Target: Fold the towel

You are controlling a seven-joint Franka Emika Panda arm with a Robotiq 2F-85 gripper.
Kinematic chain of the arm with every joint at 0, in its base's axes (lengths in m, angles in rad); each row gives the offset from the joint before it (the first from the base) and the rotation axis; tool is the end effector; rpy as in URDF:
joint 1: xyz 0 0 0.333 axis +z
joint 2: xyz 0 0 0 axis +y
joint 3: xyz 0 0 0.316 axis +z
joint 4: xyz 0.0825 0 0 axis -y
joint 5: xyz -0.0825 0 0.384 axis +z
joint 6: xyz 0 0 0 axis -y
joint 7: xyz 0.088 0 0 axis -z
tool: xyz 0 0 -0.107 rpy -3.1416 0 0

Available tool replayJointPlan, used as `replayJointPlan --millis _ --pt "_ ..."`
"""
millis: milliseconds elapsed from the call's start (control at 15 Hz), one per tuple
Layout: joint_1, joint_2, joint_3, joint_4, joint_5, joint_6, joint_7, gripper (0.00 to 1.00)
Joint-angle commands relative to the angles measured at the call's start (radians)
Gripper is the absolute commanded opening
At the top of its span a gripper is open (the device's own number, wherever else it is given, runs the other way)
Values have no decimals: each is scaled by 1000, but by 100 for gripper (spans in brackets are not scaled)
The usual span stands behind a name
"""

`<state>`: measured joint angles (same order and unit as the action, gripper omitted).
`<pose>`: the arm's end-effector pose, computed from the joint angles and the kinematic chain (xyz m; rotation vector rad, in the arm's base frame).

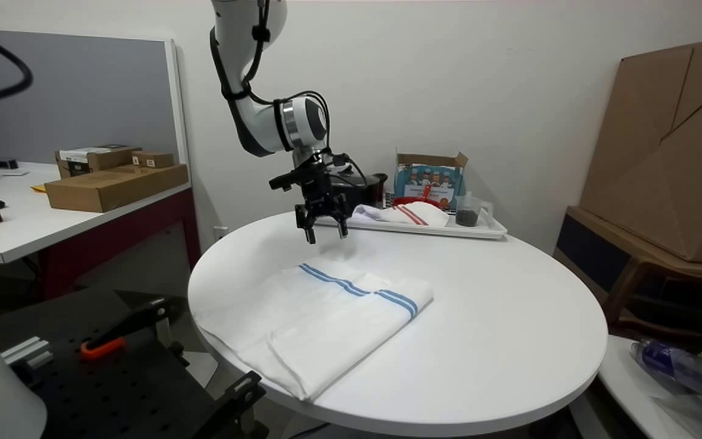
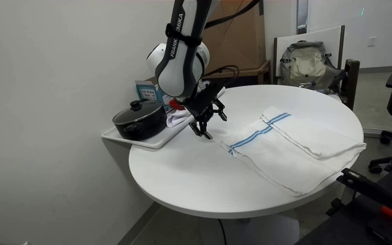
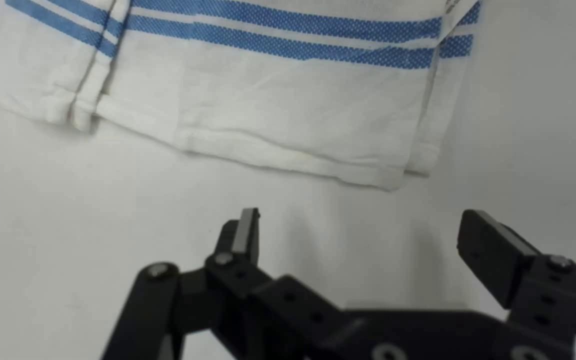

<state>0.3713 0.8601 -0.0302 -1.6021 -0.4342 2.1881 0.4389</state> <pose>0.6241 0.2071 0.1056 2.7040 0.2887 -0.1667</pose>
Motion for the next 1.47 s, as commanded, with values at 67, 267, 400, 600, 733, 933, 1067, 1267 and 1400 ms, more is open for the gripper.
replayJointPlan --millis 67,267,400,600,733,933,1067,1267,1400 --pt "1 -38 -39 -104 28 135 100 100" --pt "5 -39 -52 -144 38 190 128 100" --pt "2 -43 -53 -163 50 209 127 100" --pt "0 -52 -54 -178 64 221 117 70" --pt "-2 -61 -53 -185 71 220 110 60" --pt "-8 -83 -48 -206 77 215 92 65" --pt "-15 -115 -43 -241 78 227 77 84" --pt "-27 -164 -33 -294 83 242 53 99" --pt "-33 -197 -28 -332 84 260 37 100"
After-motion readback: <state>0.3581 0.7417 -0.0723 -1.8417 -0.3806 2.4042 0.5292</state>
